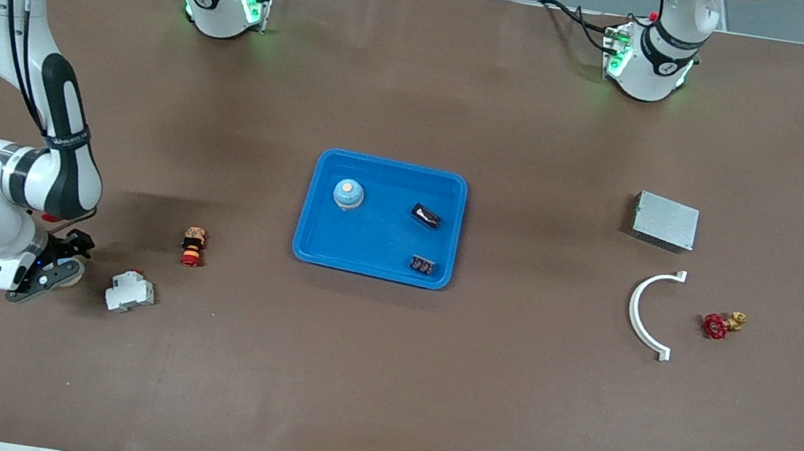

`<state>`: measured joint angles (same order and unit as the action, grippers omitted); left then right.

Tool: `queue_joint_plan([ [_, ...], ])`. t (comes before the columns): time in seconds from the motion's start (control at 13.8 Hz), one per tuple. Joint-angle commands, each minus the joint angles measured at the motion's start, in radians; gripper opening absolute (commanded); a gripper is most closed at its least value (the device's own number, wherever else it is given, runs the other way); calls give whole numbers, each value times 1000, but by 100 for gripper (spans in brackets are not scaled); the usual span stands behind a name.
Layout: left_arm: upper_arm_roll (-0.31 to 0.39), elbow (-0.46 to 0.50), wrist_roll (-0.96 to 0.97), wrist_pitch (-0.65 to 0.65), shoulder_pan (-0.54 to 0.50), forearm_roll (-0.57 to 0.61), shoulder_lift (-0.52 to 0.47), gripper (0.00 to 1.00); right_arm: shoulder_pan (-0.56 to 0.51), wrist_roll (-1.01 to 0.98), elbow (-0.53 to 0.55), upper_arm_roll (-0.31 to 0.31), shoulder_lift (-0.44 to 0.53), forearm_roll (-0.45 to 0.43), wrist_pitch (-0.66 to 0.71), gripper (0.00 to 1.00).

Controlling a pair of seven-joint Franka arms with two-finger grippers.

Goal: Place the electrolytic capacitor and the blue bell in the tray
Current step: 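Grasp the second blue bell with the right gripper and lift it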

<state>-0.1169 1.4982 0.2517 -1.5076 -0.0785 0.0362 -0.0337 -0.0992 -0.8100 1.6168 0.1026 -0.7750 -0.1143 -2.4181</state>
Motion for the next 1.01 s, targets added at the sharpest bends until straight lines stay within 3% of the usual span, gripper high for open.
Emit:
queue_joint_plan([
  [0.0, 9, 10, -28, 7, 8, -25, -11, 100, -33, -20, -17, -34, -12, 12, -1, 31],
  [0.07, 9, 10, -28, 7, 8, -28, -11, 100, -33, -23, -17, -34, -12, 10, 0, 12],
  [0.14, 8, 10, -29, 7, 9, -35, -9, 100, -33, -37, -17, -34, -10, 10, 1, 0],
  [0.51, -6, 16, -104, 36, 8, -35, -11, 100, -24, -43, -21, -47, 5, 15, 48, 0],
  [0.72, -21, 17, -104, 35, 8, -19, -12, 100, -4, -12, -81, -57, 58, 138, 297, 0],
  [0.94, -27, 40, -91, 35, 6, -21, -38, 100, 48, 165, -168, -55, 106, 145, 538, 0],
])
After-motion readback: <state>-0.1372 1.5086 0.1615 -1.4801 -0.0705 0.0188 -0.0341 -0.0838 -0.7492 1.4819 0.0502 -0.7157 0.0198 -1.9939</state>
